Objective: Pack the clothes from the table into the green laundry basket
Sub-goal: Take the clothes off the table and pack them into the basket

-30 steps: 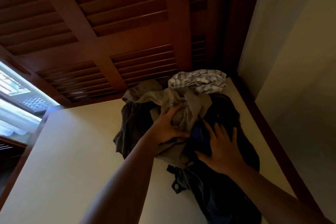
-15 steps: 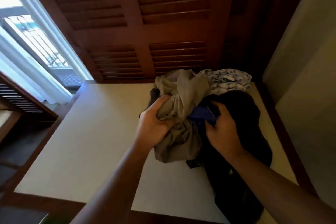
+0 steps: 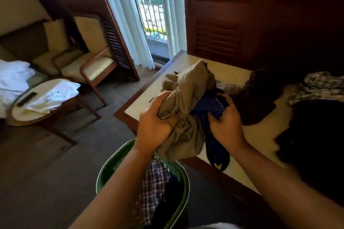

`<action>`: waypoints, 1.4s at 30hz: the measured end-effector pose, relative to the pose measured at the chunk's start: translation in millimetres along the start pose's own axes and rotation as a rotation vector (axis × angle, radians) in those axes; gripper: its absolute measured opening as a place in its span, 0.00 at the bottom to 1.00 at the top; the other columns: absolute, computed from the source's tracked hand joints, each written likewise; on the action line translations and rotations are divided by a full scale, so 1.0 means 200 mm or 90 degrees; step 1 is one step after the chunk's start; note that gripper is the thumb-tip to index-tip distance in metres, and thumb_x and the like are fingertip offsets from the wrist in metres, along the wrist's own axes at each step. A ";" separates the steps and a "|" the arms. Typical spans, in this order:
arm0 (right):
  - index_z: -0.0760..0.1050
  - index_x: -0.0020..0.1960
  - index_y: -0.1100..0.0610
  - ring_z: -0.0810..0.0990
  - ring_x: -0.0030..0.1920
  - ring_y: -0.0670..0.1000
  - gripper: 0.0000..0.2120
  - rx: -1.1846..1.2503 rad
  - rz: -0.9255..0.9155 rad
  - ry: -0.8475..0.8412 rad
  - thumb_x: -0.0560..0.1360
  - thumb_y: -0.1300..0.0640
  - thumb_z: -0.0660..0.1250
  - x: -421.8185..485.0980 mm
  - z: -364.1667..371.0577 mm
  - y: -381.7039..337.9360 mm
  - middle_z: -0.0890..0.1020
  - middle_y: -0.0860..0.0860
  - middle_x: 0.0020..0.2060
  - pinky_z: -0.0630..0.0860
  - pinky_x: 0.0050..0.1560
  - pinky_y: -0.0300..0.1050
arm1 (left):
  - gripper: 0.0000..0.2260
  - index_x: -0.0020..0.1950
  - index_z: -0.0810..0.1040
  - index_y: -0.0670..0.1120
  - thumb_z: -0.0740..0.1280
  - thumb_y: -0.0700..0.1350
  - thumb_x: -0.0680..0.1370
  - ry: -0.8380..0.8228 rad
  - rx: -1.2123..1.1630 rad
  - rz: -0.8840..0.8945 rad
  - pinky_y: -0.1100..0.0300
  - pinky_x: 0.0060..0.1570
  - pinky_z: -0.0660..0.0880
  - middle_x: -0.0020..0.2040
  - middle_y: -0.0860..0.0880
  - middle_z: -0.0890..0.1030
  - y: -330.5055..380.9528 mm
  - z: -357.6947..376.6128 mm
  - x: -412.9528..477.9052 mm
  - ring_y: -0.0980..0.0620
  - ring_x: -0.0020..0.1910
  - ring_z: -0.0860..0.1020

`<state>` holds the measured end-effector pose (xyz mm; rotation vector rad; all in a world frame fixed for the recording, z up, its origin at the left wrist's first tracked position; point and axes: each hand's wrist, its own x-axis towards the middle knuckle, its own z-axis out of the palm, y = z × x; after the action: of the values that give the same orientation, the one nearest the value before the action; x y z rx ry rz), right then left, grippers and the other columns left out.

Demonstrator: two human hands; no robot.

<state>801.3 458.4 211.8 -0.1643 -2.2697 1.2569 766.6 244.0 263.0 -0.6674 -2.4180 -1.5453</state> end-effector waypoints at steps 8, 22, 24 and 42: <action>0.75 0.64 0.57 0.73 0.52 0.40 0.21 0.046 0.001 -0.139 0.72 0.64 0.72 -0.30 0.72 -0.28 0.79 0.51 0.56 0.64 0.51 0.20 | 0.23 0.64 0.78 0.61 0.81 0.47 0.73 0.140 0.095 -0.168 0.69 0.53 0.76 0.56 0.59 0.84 -0.34 -0.70 -0.51 0.62 0.54 0.82; 0.70 0.70 0.52 0.77 0.58 0.51 0.25 -0.042 0.151 -0.339 0.75 0.56 0.72 -0.69 1.02 -0.18 0.76 0.49 0.58 0.77 0.59 0.48 | 0.23 0.64 0.79 0.58 0.77 0.52 0.70 0.054 0.182 -0.455 0.54 0.57 0.79 0.54 0.55 0.84 -0.81 -0.71 -0.94 0.54 0.54 0.82; 0.67 0.72 0.51 0.77 0.61 0.51 0.28 -0.026 0.183 -0.377 0.75 0.54 0.73 -0.70 1.05 -0.16 0.76 0.48 0.61 0.76 0.62 0.50 | 0.22 0.63 0.79 0.59 0.77 0.54 0.71 0.066 0.189 -0.464 0.52 0.56 0.79 0.53 0.55 0.84 -0.82 -0.70 -0.95 0.54 0.53 0.82; 0.54 0.81 0.42 0.58 0.79 0.47 0.33 -0.090 0.186 -0.606 0.81 0.56 0.64 -0.68 1.14 -0.19 0.59 0.43 0.80 0.60 0.75 0.48 | 0.27 0.70 0.74 0.56 0.77 0.57 0.73 0.169 0.080 -0.471 0.56 0.60 0.78 0.60 0.54 0.81 -0.88 -0.68 -0.91 0.55 0.59 0.80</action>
<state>806.5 219.1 93.3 0.0857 -3.2390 1.5277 833.0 11.1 107.9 0.4964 -2.6456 -1.5360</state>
